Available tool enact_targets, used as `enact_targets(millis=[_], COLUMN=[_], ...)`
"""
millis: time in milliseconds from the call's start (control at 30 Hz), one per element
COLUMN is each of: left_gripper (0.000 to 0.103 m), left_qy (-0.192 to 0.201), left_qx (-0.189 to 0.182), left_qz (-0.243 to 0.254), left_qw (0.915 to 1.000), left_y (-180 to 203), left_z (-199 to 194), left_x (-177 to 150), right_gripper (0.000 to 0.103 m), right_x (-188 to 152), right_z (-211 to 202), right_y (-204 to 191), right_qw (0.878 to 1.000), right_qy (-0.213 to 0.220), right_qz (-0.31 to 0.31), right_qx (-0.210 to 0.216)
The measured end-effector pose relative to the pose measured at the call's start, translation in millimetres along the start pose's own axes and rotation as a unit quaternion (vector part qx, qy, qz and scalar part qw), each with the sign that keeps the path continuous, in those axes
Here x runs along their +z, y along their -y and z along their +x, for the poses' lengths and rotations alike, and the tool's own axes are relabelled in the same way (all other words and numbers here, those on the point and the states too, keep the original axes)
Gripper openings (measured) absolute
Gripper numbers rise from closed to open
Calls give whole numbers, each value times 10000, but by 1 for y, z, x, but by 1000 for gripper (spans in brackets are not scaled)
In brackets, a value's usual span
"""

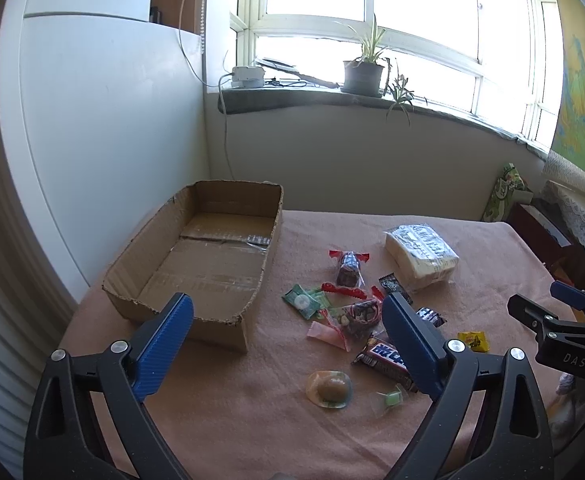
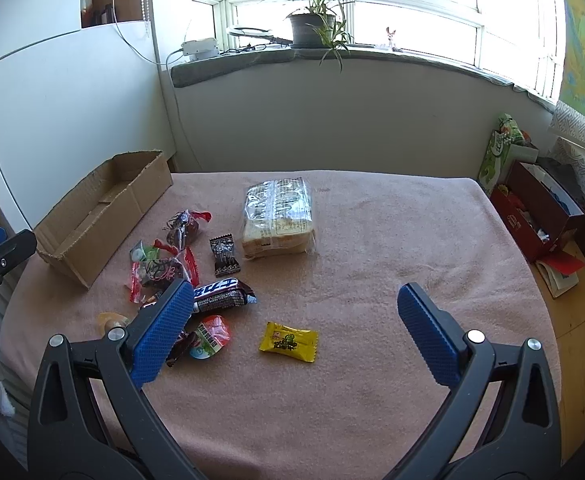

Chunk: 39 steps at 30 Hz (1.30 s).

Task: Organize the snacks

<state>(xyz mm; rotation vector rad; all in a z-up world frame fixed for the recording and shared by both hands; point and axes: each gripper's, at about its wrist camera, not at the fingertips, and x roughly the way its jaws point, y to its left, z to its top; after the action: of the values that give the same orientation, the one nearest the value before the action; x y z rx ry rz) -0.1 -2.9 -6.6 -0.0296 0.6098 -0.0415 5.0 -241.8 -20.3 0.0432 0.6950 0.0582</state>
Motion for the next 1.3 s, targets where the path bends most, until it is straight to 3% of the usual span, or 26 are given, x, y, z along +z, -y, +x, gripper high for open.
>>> enact_targets(millis=[200, 467, 567, 667, 767, 867, 1000, 1300], left_gripper=[92, 77, 70, 64, 61, 55, 54, 49], left_qy=[-131, -414, -672, -853, -1041, -1226, -1448, -1642], left_qx=[-4, 11, -83, -160, -401, -618, -825, -938], left_qz=[-64, -180, -246, -267, -290, -290, -245, -193], left_qw=[9999, 9990, 9974, 9959, 9933, 9901, 9857, 9818], left_y=[-5, -23, -27, -27, -21, -14, -5, 3], left_z=[5, 13, 20, 25, 29, 35, 45, 60], left_x=[-4, -16, -25, -33, -40, -47, -57, -62], right_gripper=[103, 103, 94, 94, 84, 80, 73, 71], right_x=[-5, -16, -22, -27, -32, -37, -40, -43], right_z=[3, 10, 14, 20, 26, 34, 47, 73], right_y=[2, 10, 14, 14, 10, 8, 8, 11], right_qw=[10000, 9998, 9995, 9991, 9983, 9972, 9961, 9934], right_qy=[-61, -188, -296, -409, -534, -680, -811, -1094], right_qz=[-3, 0, 22, -4, -73, -74, -59, 52], right_qx=[73, 50, 82, 139, 216, 308, 329, 356])
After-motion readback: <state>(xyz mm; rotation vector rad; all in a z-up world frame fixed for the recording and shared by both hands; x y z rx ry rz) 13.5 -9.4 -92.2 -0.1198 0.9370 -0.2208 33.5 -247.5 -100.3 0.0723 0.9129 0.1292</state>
